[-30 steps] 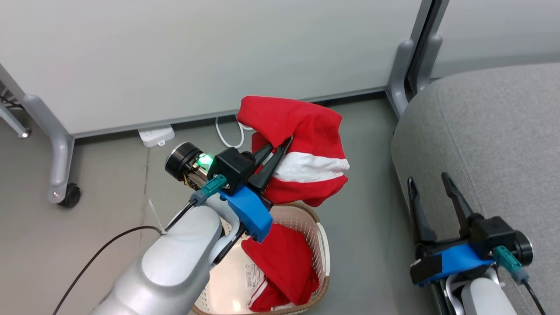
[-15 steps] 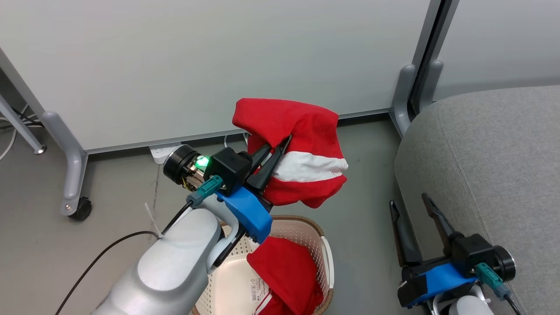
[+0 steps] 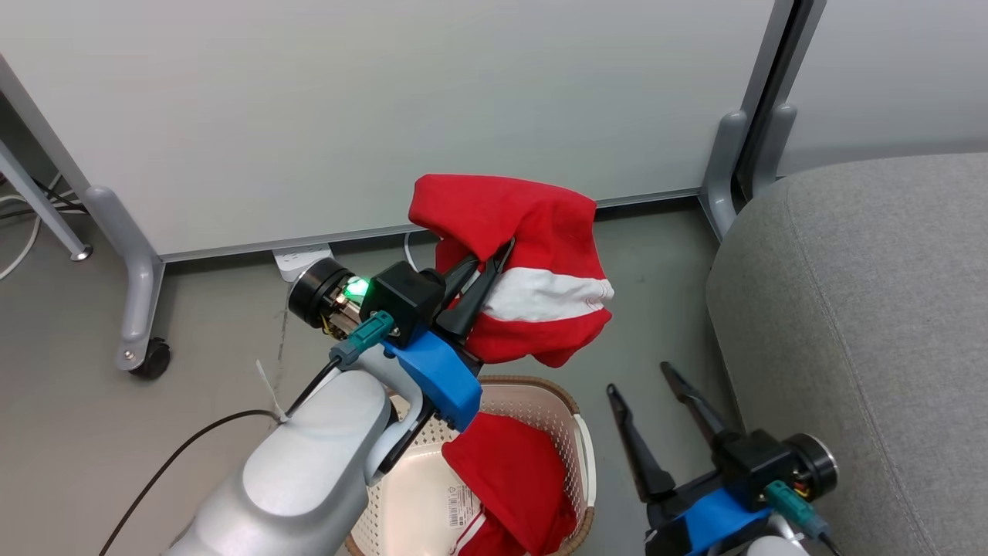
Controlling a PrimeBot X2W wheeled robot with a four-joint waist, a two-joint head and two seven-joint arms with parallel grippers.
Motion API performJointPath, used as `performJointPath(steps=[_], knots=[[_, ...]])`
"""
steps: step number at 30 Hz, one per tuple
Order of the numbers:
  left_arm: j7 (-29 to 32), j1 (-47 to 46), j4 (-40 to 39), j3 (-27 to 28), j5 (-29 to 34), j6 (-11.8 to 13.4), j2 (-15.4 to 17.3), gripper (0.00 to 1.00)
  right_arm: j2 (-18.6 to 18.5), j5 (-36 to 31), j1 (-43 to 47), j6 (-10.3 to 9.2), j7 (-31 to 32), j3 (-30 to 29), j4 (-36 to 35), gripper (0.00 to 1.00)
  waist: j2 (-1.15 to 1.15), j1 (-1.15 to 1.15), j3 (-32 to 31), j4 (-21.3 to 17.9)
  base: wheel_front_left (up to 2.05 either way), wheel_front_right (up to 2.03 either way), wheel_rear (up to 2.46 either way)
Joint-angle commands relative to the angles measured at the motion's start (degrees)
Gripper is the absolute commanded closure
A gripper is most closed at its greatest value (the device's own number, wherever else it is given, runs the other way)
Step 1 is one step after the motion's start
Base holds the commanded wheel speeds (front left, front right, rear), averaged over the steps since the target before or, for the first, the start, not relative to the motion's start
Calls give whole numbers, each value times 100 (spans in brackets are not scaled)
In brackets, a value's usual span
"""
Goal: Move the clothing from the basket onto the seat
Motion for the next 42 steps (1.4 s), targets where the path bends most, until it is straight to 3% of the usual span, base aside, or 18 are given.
performJointPath(steps=[1,13,41,42], knots=[[-3,29,-20,-18,-17,25,16,100,-29,12,-89,-2,-6,62,-8,0,0,0,4,0,0,0,0],[-38,-116,15,-61,-46,26,-37,100,5,152,-652,-3,-6,885,380,0,0,0,153,51,0,0,0],[-133,-569,185,-220,-30,-62,-274,100,139,330,-2390,-3,-5,1008,1925,0,0,0,674,305,0,0,0],[-139,-566,194,-225,-34,-66,-283,100,139,355,-2401,-3,-5,1032,1985,53,0,0,676,308,0,0,0]])
